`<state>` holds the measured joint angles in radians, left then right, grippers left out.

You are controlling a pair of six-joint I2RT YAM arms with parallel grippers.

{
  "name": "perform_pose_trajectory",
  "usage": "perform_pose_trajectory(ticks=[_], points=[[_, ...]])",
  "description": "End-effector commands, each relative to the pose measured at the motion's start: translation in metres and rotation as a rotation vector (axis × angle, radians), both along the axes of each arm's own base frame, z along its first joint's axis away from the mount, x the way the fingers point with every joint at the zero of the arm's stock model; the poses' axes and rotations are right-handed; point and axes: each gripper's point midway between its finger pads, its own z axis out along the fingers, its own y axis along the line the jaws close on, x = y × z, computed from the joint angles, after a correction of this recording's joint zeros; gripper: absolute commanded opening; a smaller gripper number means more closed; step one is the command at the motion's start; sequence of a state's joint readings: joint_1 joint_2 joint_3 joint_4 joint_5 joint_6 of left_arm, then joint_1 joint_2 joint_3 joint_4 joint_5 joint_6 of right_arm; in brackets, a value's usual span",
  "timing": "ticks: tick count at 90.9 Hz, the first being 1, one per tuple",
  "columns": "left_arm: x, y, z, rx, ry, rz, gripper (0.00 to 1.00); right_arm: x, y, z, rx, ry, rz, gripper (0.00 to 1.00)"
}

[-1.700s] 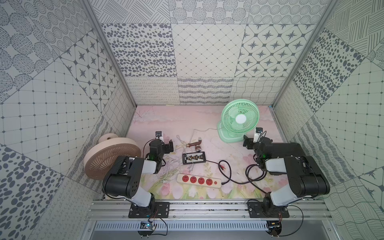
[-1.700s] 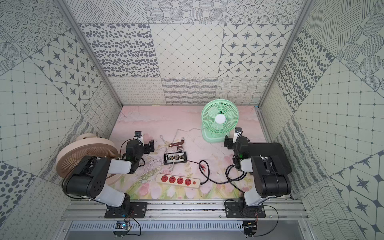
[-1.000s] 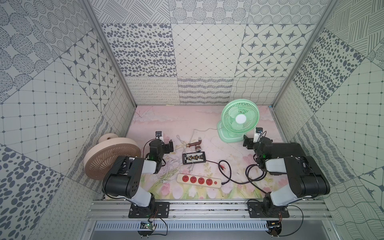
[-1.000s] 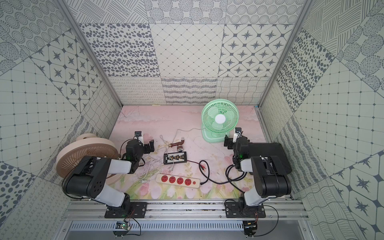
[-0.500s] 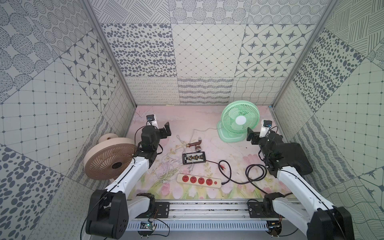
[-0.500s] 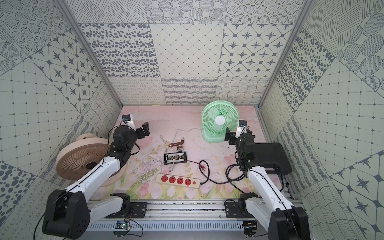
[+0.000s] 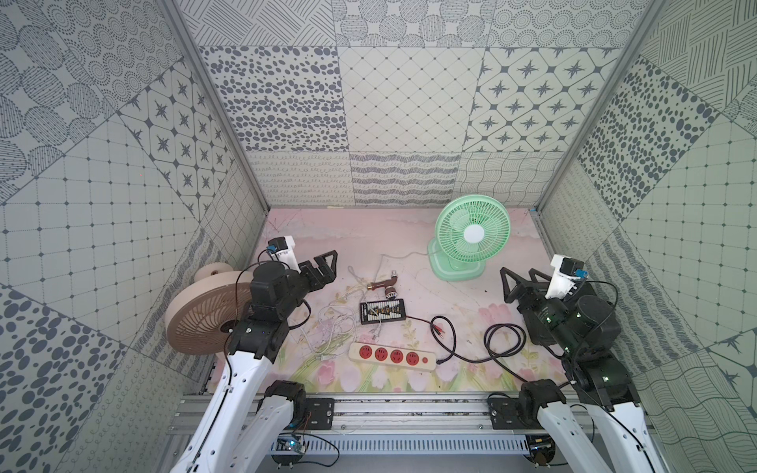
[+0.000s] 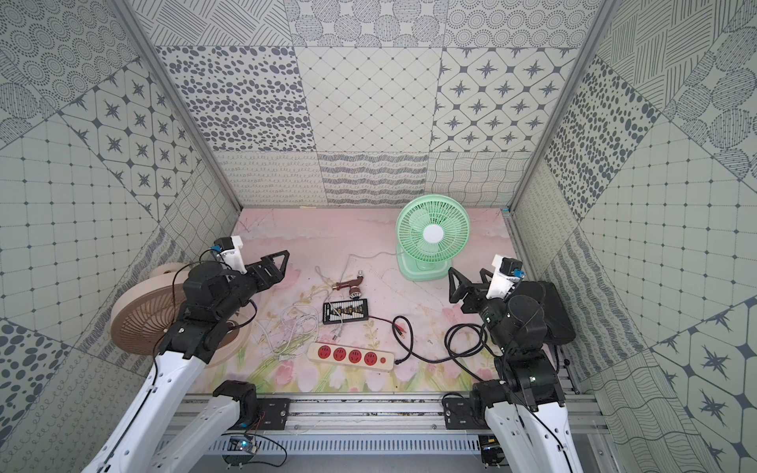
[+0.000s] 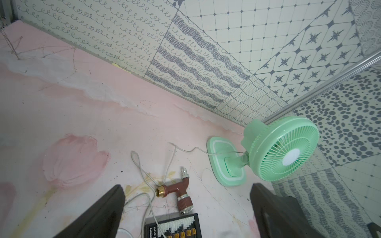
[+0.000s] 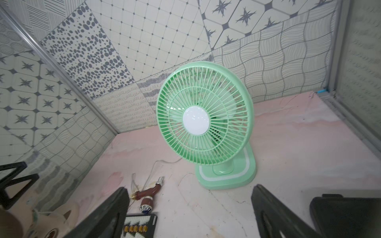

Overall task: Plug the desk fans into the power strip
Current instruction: Move the distractor to the center of the board.

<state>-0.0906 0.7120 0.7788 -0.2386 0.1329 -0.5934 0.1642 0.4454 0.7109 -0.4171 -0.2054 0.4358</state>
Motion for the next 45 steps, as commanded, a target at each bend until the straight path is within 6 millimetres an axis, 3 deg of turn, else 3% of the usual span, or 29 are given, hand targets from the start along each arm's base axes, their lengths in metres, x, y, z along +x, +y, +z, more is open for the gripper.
perform_pose_trajectory(ticks=[1, 9, 18, 37, 45], points=[[-0.061, -0.021, -0.02, -0.171, 0.206, -0.102, 0.99, -0.021, 0.041, -0.018, 0.187, 0.195, 0.229, 0.97], [-0.076, -0.019, -0.031, -0.226, 0.26, -0.072, 0.99, -0.024, 0.055, -0.019, 0.247, 0.227, 0.318, 0.97], [-0.09, -0.001, -0.071, -0.344, 0.425, 0.11, 0.99, -0.022, 0.067, -0.026, 0.291, 0.275, 0.385, 0.97], [-0.064, -0.033, -0.086, -0.403, 0.488, -0.05, 0.99, -0.014, 0.092, -0.055, 0.292, 0.378, 0.469, 0.97], [-0.059, -0.035, -0.099, -0.368, 0.546, -0.053, 0.99, -0.012, 0.112, -0.069, 0.22, 0.419, 0.492, 0.97]])
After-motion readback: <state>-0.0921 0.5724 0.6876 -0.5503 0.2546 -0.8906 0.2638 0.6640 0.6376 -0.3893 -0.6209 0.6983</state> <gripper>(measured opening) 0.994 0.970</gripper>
